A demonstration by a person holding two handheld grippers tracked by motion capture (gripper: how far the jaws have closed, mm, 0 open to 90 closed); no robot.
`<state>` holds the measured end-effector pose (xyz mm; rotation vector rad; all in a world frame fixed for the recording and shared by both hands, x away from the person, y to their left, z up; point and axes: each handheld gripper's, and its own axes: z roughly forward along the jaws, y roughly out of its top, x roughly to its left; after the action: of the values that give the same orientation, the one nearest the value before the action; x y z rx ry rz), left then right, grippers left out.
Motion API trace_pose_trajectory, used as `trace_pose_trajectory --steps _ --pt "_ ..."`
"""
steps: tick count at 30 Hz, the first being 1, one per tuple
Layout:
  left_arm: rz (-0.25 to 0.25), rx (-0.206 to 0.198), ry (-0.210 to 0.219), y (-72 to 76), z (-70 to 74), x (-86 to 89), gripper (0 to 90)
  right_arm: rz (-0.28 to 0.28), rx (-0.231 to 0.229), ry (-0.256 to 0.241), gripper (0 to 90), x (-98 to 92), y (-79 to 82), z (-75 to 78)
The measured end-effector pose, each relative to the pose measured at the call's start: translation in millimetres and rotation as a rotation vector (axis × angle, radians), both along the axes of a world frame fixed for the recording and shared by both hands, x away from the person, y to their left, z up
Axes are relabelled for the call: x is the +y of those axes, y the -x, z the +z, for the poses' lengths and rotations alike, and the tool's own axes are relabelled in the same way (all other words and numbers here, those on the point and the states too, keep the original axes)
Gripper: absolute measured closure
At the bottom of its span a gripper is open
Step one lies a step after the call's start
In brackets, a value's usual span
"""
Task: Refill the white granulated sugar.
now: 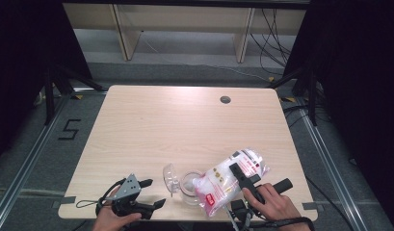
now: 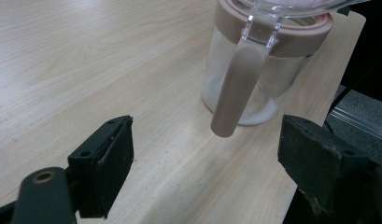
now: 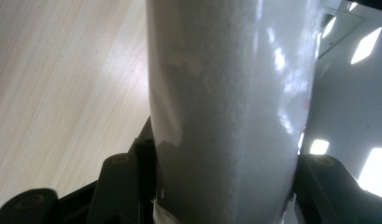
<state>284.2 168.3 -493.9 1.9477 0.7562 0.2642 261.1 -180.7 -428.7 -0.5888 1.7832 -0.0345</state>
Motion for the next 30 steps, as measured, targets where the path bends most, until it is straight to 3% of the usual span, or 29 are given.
trace_pose_trajectory --steps 30 --pt "-0.003 0.0 -0.003 0.3 0.0 -0.2 18.3 -0.014 0.0 -0.017 52.2 -1.9 1.1 -0.3"
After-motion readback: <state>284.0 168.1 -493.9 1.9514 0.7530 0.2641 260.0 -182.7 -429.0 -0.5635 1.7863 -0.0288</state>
